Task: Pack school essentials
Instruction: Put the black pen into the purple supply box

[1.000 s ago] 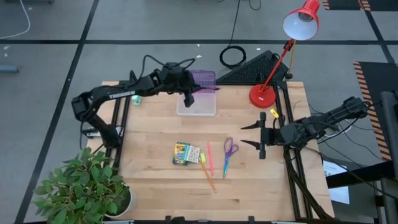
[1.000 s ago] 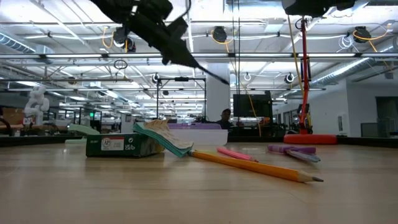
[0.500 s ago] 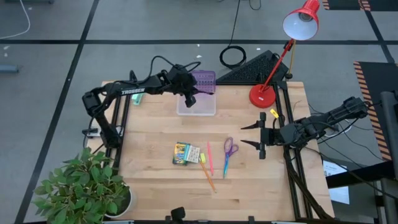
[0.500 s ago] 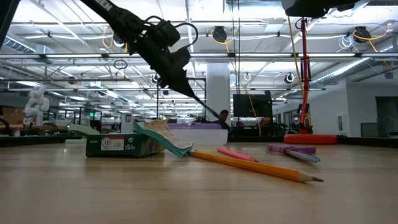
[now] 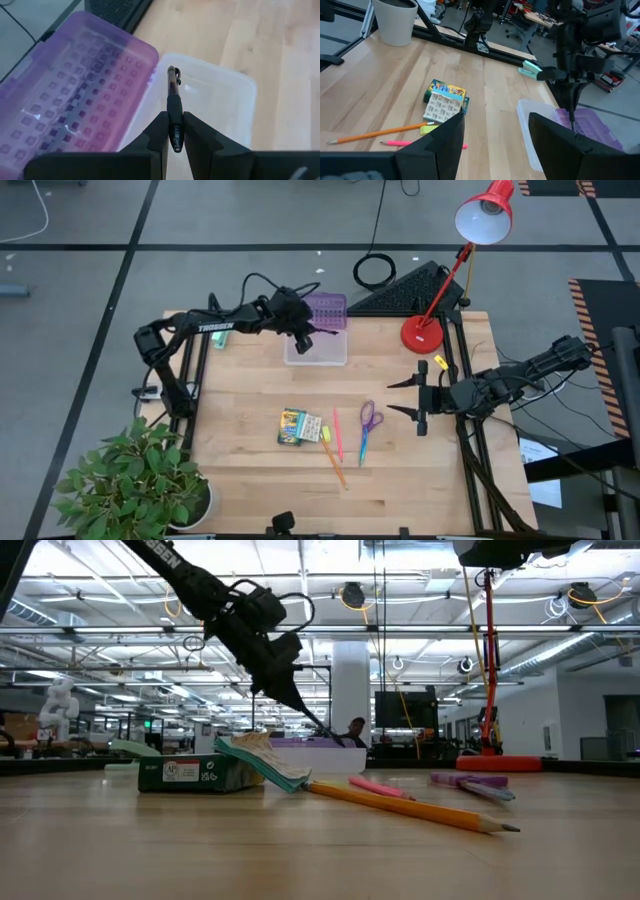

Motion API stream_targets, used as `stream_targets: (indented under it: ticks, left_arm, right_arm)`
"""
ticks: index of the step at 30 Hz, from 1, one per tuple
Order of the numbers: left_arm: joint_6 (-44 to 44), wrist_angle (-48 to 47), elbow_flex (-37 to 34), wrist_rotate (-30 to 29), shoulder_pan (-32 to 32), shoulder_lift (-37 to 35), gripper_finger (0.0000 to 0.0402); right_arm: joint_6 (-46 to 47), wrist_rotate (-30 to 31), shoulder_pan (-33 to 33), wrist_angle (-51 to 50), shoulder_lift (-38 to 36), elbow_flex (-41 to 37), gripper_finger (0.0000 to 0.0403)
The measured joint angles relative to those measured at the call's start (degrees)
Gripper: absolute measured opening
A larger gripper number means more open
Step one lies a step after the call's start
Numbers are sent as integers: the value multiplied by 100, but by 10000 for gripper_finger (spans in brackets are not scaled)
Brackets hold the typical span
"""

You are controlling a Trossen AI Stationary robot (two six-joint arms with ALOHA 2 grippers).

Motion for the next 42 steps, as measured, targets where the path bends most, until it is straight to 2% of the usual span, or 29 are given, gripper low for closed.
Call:
stream_targets:
  ticks: [6, 15, 22, 31, 42]
  left_arm:
    - [-44, 520, -308, 91, 54, 50, 51]
    - [200, 747, -634, 25, 67, 61, 51]
    - [370, 1457, -917, 5, 71, 61, 51]
    - [501, 1511, -962, 3, 96, 83, 51]
    - [296, 1954, -964, 156, 241, 507, 51]
  right_arm:
    - [-7, 0, 0, 21, 2, 0, 215]
    - [-82, -2, 0, 172, 2, 0, 215]
    - [-116, -17, 0, 194, 2, 0, 215]
    - [-118, -20, 2, 221, 2, 0, 215]
    - [-157, -22, 0, 286, 2, 0, 215]
